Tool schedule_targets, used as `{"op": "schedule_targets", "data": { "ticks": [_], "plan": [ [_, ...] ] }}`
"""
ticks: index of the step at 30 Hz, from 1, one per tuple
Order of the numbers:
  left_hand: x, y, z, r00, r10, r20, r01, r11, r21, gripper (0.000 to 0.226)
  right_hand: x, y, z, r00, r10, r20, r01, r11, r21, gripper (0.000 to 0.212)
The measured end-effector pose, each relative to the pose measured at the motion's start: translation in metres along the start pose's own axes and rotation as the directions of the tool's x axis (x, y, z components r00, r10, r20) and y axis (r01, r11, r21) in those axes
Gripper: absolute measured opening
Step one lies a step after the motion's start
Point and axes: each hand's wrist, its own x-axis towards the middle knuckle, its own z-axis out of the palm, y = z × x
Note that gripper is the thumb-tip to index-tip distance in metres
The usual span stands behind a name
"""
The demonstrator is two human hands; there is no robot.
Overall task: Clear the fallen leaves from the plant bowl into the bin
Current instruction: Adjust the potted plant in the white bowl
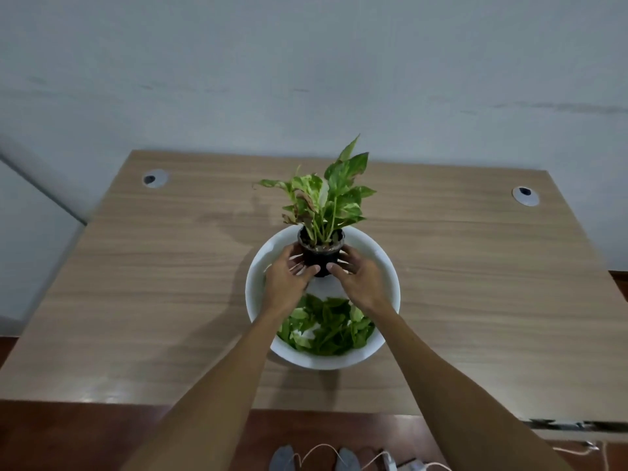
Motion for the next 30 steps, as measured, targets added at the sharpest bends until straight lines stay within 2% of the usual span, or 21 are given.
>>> {"op": "schedule_targets", "data": {
  "ticks": [6, 12, 19, 30],
  "plan": [
    [-0.004, -0.009, 0.001, 1.0, 0.013, -0.012, -0.013, 1.0, -0.021, 0.048, -0.001, 0.011, 0.004, 0.997, -0.062, -0.034, 0.062, 0.998, -0.001, 0.048],
    [-0.011, -0.011, 0.006, 0.999, 0.044, -0.031, -0.046, 0.998, -0.049, 0.054, -0.007, 0.018, 0.006, 0.997, -0.035, -0.065, 0.036, 0.999, 0.015, 0.046],
    [-0.008, -0.013, 0.004, 0.998, 0.034, -0.045, -0.033, 0.999, 0.017, 0.047, -0.005, 0.024, 0.01, 0.998, -0.002, -0.063, 0.002, 1.0, -0.006, 0.042],
    [-0.008, -0.01, -0.005, 0.998, 0.05, 0.022, -0.053, 0.984, 0.17, 0.035, -0.007, 0.016, 0.01, 0.998, 0.007, -0.061, -0.008, 1.0, -0.019, 0.04]
  ]
}}
